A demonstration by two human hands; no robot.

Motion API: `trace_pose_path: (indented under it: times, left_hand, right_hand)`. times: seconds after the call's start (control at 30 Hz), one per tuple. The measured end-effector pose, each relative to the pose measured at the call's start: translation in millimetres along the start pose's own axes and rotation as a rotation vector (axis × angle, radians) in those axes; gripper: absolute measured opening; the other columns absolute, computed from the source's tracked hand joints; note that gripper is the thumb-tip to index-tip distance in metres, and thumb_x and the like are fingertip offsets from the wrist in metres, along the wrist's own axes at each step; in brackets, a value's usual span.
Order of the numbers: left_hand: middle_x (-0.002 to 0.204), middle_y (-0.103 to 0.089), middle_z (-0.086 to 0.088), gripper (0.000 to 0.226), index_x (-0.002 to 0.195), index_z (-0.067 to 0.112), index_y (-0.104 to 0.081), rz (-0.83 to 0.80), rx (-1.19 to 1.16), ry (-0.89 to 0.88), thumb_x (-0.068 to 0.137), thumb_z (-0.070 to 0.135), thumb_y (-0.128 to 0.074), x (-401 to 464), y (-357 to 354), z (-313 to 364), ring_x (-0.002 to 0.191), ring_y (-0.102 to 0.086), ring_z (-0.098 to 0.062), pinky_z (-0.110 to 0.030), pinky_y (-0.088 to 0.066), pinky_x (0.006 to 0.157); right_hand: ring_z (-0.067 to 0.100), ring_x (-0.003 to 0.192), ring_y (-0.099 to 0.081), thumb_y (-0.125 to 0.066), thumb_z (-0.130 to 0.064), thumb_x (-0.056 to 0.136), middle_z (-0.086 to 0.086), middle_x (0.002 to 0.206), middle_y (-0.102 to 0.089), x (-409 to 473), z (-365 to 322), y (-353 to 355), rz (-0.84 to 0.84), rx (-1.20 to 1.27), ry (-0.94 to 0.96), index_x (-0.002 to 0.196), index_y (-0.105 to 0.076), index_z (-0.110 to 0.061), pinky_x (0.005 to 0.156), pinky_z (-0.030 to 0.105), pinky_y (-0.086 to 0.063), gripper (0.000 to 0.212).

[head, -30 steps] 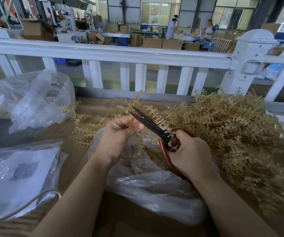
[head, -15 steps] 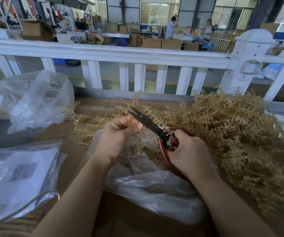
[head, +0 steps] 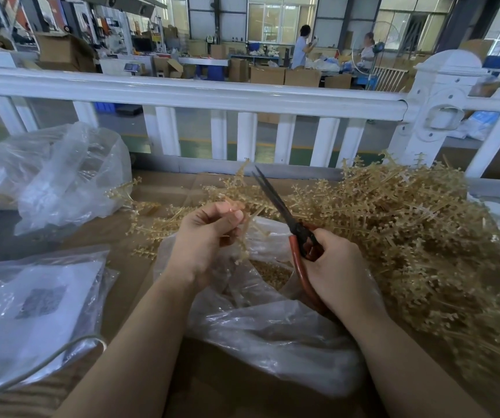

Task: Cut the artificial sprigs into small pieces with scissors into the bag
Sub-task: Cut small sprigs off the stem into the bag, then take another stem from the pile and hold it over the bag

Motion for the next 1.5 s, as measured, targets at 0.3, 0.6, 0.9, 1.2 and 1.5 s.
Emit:
trace_pose_path:
  times: [0.3, 0.6, 0.9, 1.2, 1.5]
  left_hand:
    - [0.090, -0.074, 0.007, 0.017, 0.062, 0.026, -0.074, -0.183, 0.083, -0.112, 0.076, 0.015, -0.073, -10.2, -23.6, 16.8, 0.084, -0.067, -0.004, -0.018, -0.052, 0.072]
    - [0.088, -0.075, 0.004, 0.011, 0.067, 0.026, -0.076, -0.225, 0.066, -0.127, 0.074, 0.019, -0.071, -17.1, -39.2, 17.6, 0.080, -0.061, -0.014, -0.019, -0.052, 0.068]
    - [0.086, -0.074, 0.004, 0.006, 0.072, 0.019, -0.075, -0.243, 0.032, -0.110, 0.074, 0.015, -0.072, -17.2, -45.0, 13.7, 0.065, -0.056, -0.008, -0.019, -0.050, 0.061]
    - [0.102, -0.071, -0.009, 0.053, 0.119, 0.006, -0.063, -0.193, -0.023, 0.052, 0.076, 0.030, -0.082, -13.9, -38.9, -2.4, 0.086, -0.069, -0.018, -0.030, -0.054, 0.072]
    - [0.097, -0.074, -0.013, 0.061, 0.109, 0.005, -0.067, -0.435, 0.139, 0.364, 0.071, 0.053, -0.068, -30.1, -52.9, -30.3, 0.066, -0.062, -0.015, -0.019, -0.046, 0.053]
  right_hand:
    - [0.008, 0.051, -0.057, -0.074, -0.032, 0.088, -0.002, 0.055, -0.062, -0.1, 12.2, -2.3, -0.032, 0.534, -0.240, 0.068, -0.065, -0.011, 0.054, 0.025, -0.048, 0.030]
    - [-0.002, 0.051, -0.059, -0.078, -0.024, 0.087, -0.012, 0.054, -0.064, 1.1, 11.7, -14.9, -0.143, 0.535, -0.337, 0.080, -0.072, -0.017, 0.056, 0.014, -0.048, 0.012]
    - [-0.001, 0.050, -0.062, -0.080, -0.021, 0.086, -0.012, 0.055, -0.066, 0.9, 15.4, -18.4, -0.174, 0.544, -0.378, 0.083, -0.074, -0.017, 0.052, 0.010, -0.046, 0.008]
    - [0.001, 0.045, -0.059, -0.075, -0.012, 0.090, -0.002, 0.057, -0.068, 0.1, 22.1, -17.4, -0.122, 0.610, -0.435, 0.078, -0.073, -0.013, 0.045, 0.011, -0.044, 0.012]
    - [0.004, 0.046, -0.054, -0.071, -0.017, 0.093, 0.005, 0.067, -0.069, 1.0, 30.5, -9.8, -0.048, 0.830, -0.432, 0.081, -0.068, -0.010, 0.045, 0.011, -0.041, 0.014]
Point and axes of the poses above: each hand's wrist, its own x-axis towards the middle knuckle, its own y-axis out of the back of the hand, z = x × y, the point moved 10 cm from there along x, towards the middle knuckle
